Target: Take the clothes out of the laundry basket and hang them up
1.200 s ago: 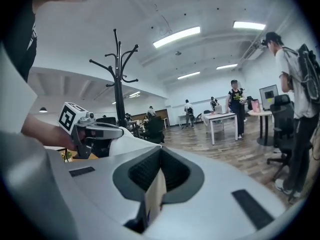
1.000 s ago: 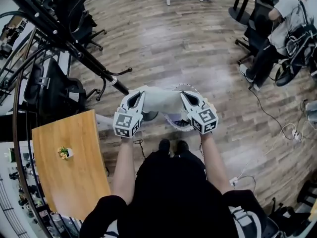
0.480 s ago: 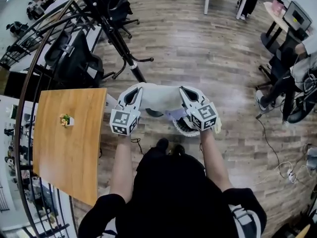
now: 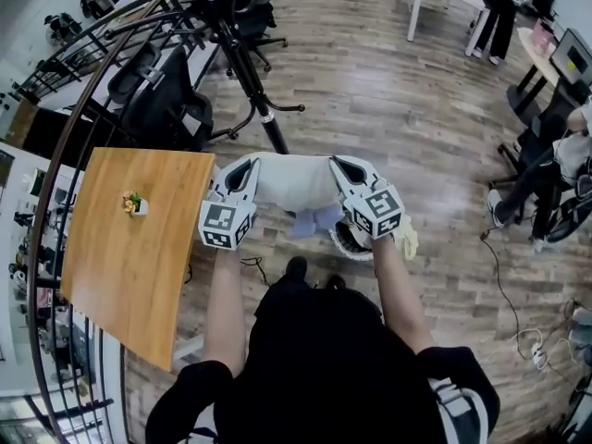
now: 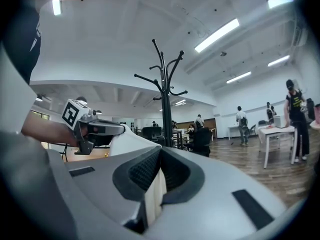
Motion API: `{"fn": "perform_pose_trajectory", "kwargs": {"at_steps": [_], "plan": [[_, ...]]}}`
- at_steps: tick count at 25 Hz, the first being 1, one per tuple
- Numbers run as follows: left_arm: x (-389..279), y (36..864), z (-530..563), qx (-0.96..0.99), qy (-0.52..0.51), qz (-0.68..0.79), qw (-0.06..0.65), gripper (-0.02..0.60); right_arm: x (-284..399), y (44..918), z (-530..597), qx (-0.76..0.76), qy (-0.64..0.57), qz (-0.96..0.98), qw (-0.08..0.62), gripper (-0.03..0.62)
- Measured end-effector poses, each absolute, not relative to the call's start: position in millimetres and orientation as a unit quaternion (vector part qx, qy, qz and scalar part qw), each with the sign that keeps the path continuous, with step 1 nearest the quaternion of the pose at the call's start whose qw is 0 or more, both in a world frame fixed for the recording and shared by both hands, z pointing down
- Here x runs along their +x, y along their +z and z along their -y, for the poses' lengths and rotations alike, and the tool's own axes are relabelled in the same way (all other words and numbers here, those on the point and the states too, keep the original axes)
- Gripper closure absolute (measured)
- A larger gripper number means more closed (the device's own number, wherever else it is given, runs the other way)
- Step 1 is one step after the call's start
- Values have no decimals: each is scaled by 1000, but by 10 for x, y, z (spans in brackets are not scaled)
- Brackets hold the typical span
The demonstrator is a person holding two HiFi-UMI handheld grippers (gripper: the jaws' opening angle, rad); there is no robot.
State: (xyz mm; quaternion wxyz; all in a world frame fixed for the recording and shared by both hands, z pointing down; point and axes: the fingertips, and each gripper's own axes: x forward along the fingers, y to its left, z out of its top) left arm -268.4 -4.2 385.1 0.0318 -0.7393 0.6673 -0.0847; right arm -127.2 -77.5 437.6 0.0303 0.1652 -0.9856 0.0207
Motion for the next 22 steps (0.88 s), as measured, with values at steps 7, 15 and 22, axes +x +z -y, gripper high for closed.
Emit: {"fn": "perform_pose_trajectory", "kwargs": {"at_steps": [7, 15, 22], "plan": [[-2843, 3653, 93, -737, -79, -670, 48, 551, -1404, 4171, 752, 159, 8, 987, 18, 585], [-3126, 3393, 335, -754, -75, -648, 76, 550, -1624, 3971, 800, 173, -2, 985, -6, 585], [-3534, 3140, 701, -790, -73, -602, 88, 551, -1977, 3762, 853, 198, -4, 980, -25, 585]]}}
